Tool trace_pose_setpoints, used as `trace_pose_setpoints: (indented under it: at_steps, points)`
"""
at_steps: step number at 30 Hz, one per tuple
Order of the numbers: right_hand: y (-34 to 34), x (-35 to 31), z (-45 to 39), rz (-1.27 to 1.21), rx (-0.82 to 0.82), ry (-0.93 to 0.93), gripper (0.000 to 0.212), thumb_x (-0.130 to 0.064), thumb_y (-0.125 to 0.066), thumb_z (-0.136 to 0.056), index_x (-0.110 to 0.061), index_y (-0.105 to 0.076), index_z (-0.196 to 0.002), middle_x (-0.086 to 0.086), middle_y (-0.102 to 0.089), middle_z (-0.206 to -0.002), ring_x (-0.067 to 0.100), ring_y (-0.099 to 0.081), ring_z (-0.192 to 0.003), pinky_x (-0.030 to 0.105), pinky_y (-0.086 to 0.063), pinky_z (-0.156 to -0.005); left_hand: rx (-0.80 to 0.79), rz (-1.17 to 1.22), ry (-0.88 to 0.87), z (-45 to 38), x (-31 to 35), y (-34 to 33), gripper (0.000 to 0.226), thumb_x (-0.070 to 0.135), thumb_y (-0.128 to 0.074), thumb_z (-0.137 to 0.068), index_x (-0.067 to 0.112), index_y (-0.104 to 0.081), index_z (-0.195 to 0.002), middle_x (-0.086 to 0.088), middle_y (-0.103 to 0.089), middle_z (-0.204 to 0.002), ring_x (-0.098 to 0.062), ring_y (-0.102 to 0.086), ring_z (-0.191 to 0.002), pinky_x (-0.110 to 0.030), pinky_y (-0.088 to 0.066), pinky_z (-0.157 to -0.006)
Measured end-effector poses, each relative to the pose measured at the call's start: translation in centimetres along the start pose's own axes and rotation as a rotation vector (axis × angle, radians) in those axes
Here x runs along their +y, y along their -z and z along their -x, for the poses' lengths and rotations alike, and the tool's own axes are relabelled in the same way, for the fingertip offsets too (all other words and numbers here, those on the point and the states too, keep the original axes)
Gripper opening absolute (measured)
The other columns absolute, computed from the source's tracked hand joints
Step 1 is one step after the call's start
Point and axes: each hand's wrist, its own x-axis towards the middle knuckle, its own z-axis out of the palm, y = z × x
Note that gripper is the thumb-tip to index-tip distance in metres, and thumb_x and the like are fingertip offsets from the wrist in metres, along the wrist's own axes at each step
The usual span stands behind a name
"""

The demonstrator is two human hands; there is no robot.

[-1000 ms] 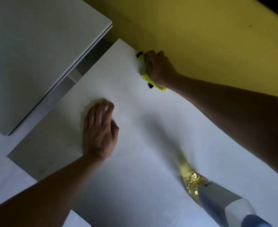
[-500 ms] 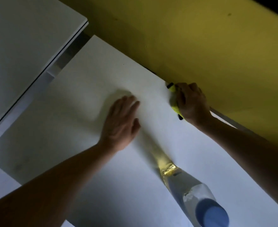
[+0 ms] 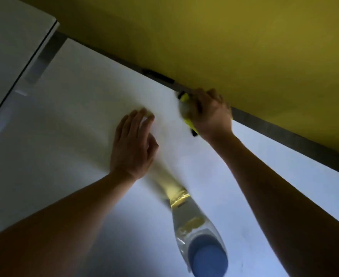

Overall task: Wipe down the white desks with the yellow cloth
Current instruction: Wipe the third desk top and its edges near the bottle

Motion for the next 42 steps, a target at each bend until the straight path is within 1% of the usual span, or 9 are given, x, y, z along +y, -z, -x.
trace_pose_setpoints:
  at_steps: [3, 6, 17, 22, 26, 29, 33, 38, 42]
  points:
    - [3.1, 6.0, 3.7, 0.056, 0.031, -0.058, 0.031, -0.045, -0.044, -0.099, -0.023, -0.065, -0.107, 0.012, -0.059, -0.095, 0.039, -0.058, -0.090, 0.042, -0.042, -0.074, -0.009, -0.002, 0.006, 0.0, 0.2, -0.2, 0.056, 0.019, -0.049, -0.094, 0.006, -0.052, -0.149, -0.018, -0.047, -0.157, -0.037, -0.039, -0.150, -0.048, -0.026, -0.126]
    - [4.0, 7.5, 5.0, 0.066, 0.028, -0.077, 0.027, -0.040, -0.046, -0.100, -0.023, -0.065, -0.109, 0.013, -0.058, -0.094, 0.040, -0.057, -0.090, 0.042, -0.039, -0.074, -0.015, -0.012, 0.002, 0.0, 0.2, -0.1, 0.056, 0.021, -0.046, -0.096, 0.007, -0.051, -0.149, -0.019, -0.045, -0.159, -0.037, -0.037, -0.151, -0.047, -0.023, -0.128]
    - [-1.8, -5.2, -2.4, 0.068, -0.082, -0.049, 0.042, -0.048, -0.035, -0.103, -0.032, -0.056, -0.135, 0.009, -0.058, -0.122, 0.032, -0.055, -0.116, 0.040, -0.036, -0.094, 0.021, -0.044, -0.031, 0.2, 0.1, -0.3, 0.051, 0.019, -0.046, -0.098, 0.006, -0.053, -0.147, -0.021, -0.046, -0.157, -0.039, -0.040, -0.147, -0.049, -0.025, -0.126]
    - [1.3, 1.6, 1.9, 0.063, -0.021, -0.136, 0.051, -0.057, -0.034, -0.090, -0.035, -0.065, -0.125, 0.009, -0.061, -0.107, 0.034, -0.058, -0.106, 0.041, -0.038, -0.085, 0.003, -0.040, -0.034, 0.1, 0.1, -0.2, 0.052, 0.021, -0.045, -0.098, 0.005, -0.052, -0.147, -0.022, -0.045, -0.157, -0.041, -0.040, -0.146, -0.051, -0.026, -0.125]
    - [6.4, 10.0, 7.7, 0.110, -0.010, -0.255, 0.046, -0.049, -0.035, -0.088, -0.028, -0.067, -0.115, 0.013, -0.059, -0.104, 0.039, -0.057, -0.098, 0.045, -0.039, -0.084, -0.008, -0.039, -0.032, 0.1, 0.2, -0.1, 0.053, 0.020, -0.046, -0.097, 0.005, -0.051, -0.148, -0.022, -0.044, -0.158, -0.043, -0.040, -0.145, -0.051, -0.026, -0.123]
    - [7.6, 12.0, 9.3, 0.133, 0.014, -0.343, 0.039, -0.042, -0.037, -0.092, -0.027, -0.066, -0.113, 0.013, -0.057, -0.104, 0.038, -0.055, -0.098, 0.046, -0.038, -0.086, -0.019, -0.039, -0.024, 0.2, 0.3, -0.2, 0.054, 0.021, -0.046, -0.098, 0.006, -0.049, -0.150, -0.021, -0.042, -0.160, -0.043, -0.039, -0.146, -0.051, -0.024, -0.123]
    - [5.0, 8.6, 7.1, 0.206, 0.033, -0.393, 0.032, -0.041, -0.045, -0.094, -0.027, -0.066, -0.114, 0.017, -0.058, -0.104, 0.039, -0.055, -0.100, 0.045, -0.036, -0.085, -0.028, -0.041, -0.024, 0.3, 0.2, -0.2, 0.055, 0.021, -0.047, -0.097, 0.006, -0.048, -0.150, -0.022, -0.041, -0.160, -0.044, -0.037, -0.146, -0.052, -0.023, -0.123]
    - [0.5, -0.4, 1.9, 0.183, 0.014, -0.233, 0.035, -0.045, -0.045, -0.099, -0.030, -0.062, -0.126, 0.014, -0.058, -0.109, 0.035, -0.055, -0.103, 0.044, -0.034, -0.085, -0.025, -0.087, -0.047, 0.2, 0.1, -0.2, 0.052, 0.022, -0.044, -0.099, 0.004, -0.050, -0.148, -0.024, -0.044, -0.157, -0.045, -0.041, -0.142, -0.053, -0.027, -0.121]
    - [0.0, -1.4, 0.9, 0.135, 0.034, -0.158, 0.037, -0.047, -0.043, -0.099, -0.034, -0.064, -0.127, 0.008, -0.059, -0.106, 0.033, -0.056, -0.098, 0.041, -0.034, -0.082, -0.144, -0.190, -0.052, -0.8, 0.9, 0.8, 0.053, 0.026, -0.044, -0.095, 0.003, -0.051, -0.142, -0.027, -0.048, -0.149, -0.048, -0.046, -0.133, -0.057, -0.035, -0.110]
